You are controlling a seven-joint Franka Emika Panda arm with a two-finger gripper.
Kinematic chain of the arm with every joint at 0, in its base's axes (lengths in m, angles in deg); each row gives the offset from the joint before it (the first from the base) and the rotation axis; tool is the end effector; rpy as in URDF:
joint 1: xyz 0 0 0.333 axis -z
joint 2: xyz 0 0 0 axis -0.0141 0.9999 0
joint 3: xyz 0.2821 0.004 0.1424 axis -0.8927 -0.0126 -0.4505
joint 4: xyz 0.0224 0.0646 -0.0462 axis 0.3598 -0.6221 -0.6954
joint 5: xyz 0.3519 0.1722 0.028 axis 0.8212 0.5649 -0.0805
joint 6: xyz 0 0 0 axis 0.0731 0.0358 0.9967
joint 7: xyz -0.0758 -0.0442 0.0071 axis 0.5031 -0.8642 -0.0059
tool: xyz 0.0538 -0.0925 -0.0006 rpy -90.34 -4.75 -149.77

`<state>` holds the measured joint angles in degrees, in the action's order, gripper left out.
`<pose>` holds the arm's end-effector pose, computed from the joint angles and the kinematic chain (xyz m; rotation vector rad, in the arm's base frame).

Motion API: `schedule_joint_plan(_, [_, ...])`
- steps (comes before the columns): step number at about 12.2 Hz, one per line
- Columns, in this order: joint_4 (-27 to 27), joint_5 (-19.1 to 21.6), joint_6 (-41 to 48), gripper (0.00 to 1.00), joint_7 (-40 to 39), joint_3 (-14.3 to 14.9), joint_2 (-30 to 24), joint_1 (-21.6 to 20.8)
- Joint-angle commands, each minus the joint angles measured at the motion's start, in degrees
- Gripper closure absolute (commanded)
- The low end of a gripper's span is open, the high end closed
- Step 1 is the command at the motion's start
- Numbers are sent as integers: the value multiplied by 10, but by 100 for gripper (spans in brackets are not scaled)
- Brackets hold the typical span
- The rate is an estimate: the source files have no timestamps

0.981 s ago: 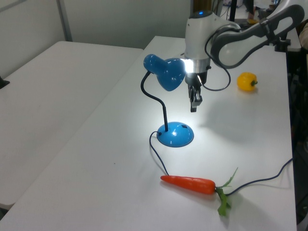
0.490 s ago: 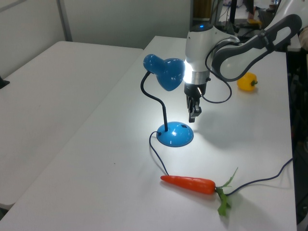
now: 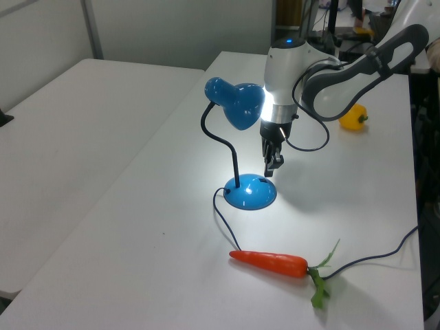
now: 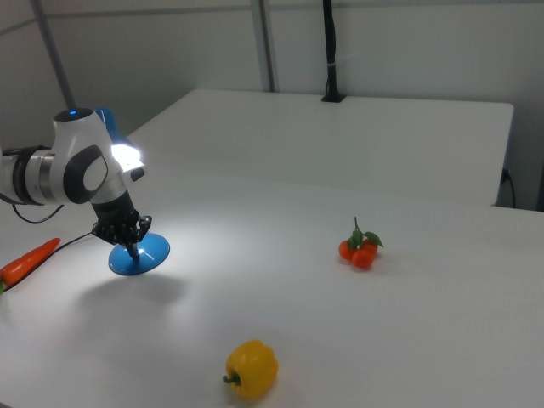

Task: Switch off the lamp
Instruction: 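Press down on the switch on the lamp base with the gripper tips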

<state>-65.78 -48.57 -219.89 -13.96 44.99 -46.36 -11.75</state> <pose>0.5917 0.1966 0.3449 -2.9942 -0.9102 -0.1742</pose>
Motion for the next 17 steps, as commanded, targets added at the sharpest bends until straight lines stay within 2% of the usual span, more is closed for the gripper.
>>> schedule_joint_plan(1, [-51,-10,-78,100,-12,-1,-9,2])
schedule_joint_plan(4, [-72,-13,-120,100,-12,-1,-14,4])
schedule_joint_plan(9, [-88,-13,-110,100,-8,-1,-24,5])
schedule_joint_plan(12, [-89,-13,-44,100,-2,0,-43,6])
schedule_joint_plan(15, [-82,-12,50,100,-1,0,-84,14])
schedule_joint_plan(17, [-53,-13,132,100,54,4,-101,22])
